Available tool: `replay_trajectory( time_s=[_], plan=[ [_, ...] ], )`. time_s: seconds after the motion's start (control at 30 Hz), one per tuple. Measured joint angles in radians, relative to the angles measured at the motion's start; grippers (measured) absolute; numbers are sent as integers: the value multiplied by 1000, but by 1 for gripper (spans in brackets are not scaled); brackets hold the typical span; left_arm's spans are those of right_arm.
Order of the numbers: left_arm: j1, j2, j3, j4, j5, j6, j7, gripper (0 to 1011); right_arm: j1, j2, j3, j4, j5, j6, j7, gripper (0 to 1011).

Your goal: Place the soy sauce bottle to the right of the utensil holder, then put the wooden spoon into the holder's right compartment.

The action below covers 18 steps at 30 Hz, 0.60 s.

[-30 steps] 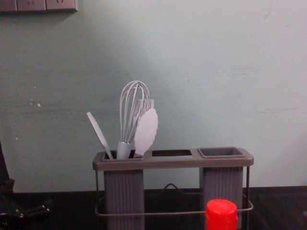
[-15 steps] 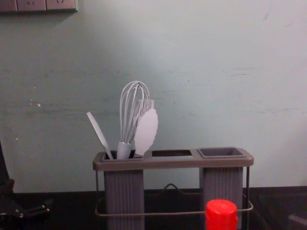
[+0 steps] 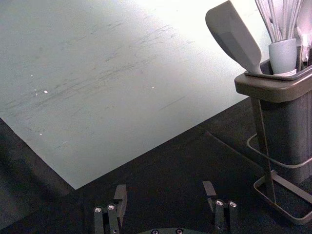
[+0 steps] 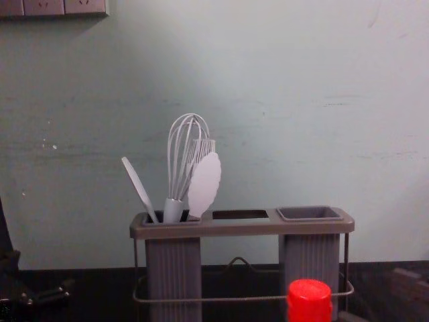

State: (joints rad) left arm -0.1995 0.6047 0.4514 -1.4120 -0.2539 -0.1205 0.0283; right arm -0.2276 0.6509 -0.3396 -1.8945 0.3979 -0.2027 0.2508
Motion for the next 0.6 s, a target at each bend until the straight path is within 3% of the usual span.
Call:
replay_trajectory(
  time_s=[0.6],
  plan=[
    [0,0,0,0,0,0,0,1011,90,-115,-52,62,-52,56,57,1002]
  ],
)
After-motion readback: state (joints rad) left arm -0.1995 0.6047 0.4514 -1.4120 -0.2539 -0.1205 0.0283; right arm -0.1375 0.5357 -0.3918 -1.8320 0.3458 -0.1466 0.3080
